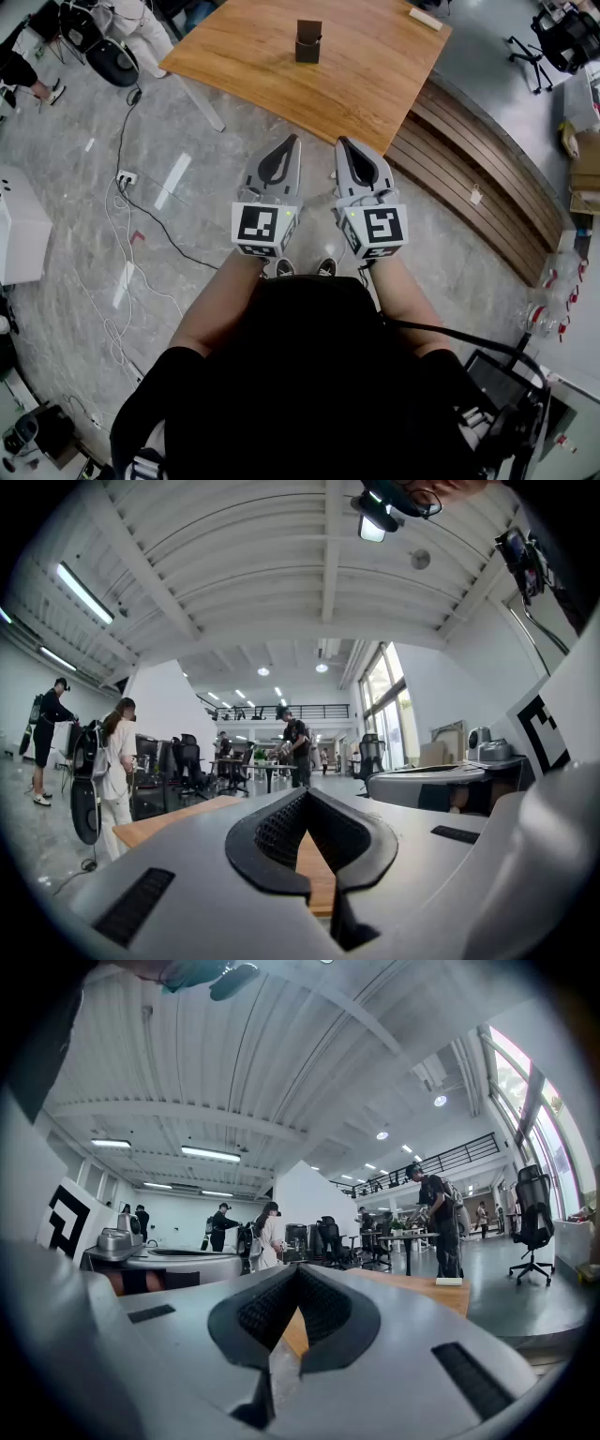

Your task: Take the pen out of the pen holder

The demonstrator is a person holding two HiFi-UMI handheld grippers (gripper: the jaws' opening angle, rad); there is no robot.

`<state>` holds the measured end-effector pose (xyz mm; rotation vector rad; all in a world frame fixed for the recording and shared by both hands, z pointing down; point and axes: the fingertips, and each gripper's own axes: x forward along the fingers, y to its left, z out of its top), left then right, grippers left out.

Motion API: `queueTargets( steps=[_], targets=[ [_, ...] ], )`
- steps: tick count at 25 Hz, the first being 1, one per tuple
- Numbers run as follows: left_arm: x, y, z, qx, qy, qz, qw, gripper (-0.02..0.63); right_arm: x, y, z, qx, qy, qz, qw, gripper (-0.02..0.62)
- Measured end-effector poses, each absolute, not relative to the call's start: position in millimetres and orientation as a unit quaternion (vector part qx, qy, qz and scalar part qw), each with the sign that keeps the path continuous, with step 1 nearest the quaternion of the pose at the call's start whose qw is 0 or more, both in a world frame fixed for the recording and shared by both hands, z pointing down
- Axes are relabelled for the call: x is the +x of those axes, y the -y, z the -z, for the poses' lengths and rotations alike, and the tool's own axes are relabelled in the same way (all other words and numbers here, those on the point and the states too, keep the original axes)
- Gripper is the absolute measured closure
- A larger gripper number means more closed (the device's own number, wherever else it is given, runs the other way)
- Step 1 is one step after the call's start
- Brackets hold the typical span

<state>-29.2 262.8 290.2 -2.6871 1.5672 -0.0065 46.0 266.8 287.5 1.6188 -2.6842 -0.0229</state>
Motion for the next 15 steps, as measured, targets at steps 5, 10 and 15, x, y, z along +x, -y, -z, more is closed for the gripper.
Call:
queueTargets(
  steps=[5, 10, 15],
  targets=[
    [-23.7, -261.8, -292.2, -0.865, -0.502, 0.003, 0.011, 0.606, 48.6, -266.0, -288.9, 0.516, 0.857, 0.004, 0.004, 0.581],
    [-22.5, -264.8, -294.6, -0.864, -0.503, 0.004, 0.011, 0.606, 49.3, -269.7, -291.6, 0.513, 0.858, 0.005, 0.005, 0.581],
    [-23.3, -262.7, -297.3, -0.859, -0.511, 0.008, 0.008, 0.606, 50.6, -266.5, -293.3, 0.508, 0.862, -0.001, 0.004, 0.581]
  ],
)
